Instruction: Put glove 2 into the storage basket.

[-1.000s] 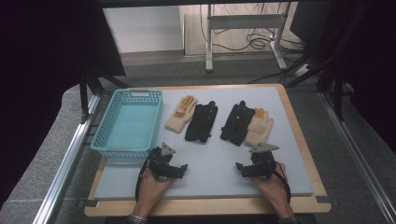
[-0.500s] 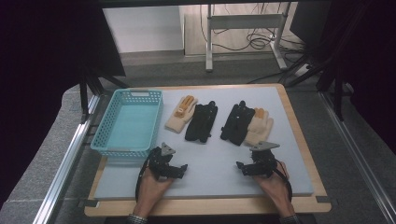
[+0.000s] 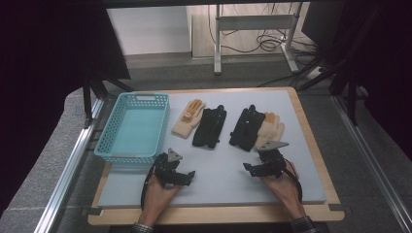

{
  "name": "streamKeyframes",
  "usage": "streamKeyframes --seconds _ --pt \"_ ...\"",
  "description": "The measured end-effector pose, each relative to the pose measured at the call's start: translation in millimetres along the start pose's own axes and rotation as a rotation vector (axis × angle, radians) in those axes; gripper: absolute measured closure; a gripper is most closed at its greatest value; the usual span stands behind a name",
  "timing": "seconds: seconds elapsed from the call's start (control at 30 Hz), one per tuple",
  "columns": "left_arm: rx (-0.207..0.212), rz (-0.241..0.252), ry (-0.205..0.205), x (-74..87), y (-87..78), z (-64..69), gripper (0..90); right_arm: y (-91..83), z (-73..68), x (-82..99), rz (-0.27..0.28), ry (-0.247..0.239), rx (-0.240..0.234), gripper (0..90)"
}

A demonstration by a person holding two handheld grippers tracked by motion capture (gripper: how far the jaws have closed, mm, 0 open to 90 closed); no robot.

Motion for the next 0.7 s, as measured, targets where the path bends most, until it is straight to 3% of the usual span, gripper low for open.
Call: streamKeyframes --seconds 0.5,0.7 --pt "0.000 0.000 0.000 0.0 0.0 0.0 1.4 3.7 4.4 -36.0 0.015 -0.011 -0.013 30.1" --pt "0.001 0.000 -0.001 0.1 0.0 0.0 1.4 12.3 11.9 -54.5 0.013 -0.011 0.006 33.1"
Point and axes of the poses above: each handheld gripper's, and its own axes: y roughly forward along the jaws, x roughly out of its underside, z roughly to its right, the point moved 1 cm from there along y, roughly forward along the jaws, and after that the axes turned 13 degrees about y, right-handed, at the moved point
